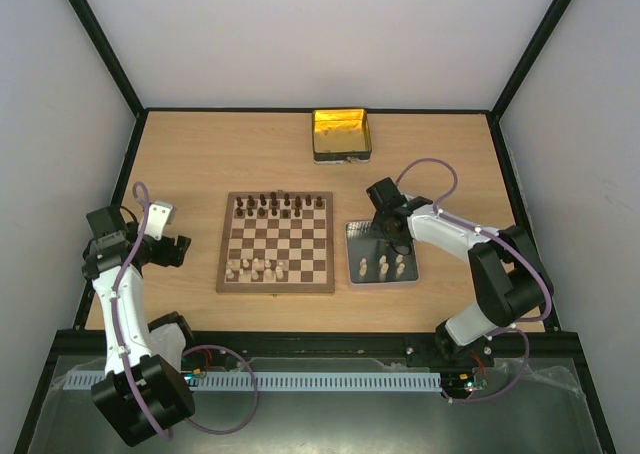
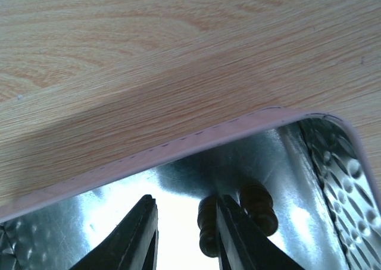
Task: Set up the chess pieces on the board
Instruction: Pick up the chess piece from the storage box.
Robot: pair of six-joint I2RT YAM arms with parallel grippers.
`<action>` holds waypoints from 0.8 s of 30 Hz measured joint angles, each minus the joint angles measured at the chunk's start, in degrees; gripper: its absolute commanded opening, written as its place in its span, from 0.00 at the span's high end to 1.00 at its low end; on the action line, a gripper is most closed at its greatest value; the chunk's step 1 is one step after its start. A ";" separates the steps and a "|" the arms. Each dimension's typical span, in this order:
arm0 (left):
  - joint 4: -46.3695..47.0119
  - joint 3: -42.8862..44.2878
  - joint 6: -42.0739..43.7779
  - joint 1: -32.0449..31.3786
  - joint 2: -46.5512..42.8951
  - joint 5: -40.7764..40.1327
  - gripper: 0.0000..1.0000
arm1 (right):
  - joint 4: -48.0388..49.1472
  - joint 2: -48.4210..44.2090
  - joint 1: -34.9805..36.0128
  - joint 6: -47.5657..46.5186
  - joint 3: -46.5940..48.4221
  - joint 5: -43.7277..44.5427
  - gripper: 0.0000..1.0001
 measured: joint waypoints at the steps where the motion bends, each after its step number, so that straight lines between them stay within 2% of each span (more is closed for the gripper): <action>1: 0.00 0.00 0.00 0.00 0.00 0.00 0.06 | -0.22 -0.07 -0.09 -0.04 0.00 0.00 0.74; 24: 0.00 0.00 0.00 0.00 0.00 0.00 0.06 | -2.03 -1.09 -0.74 -0.92 -0.37 -0.55 0.76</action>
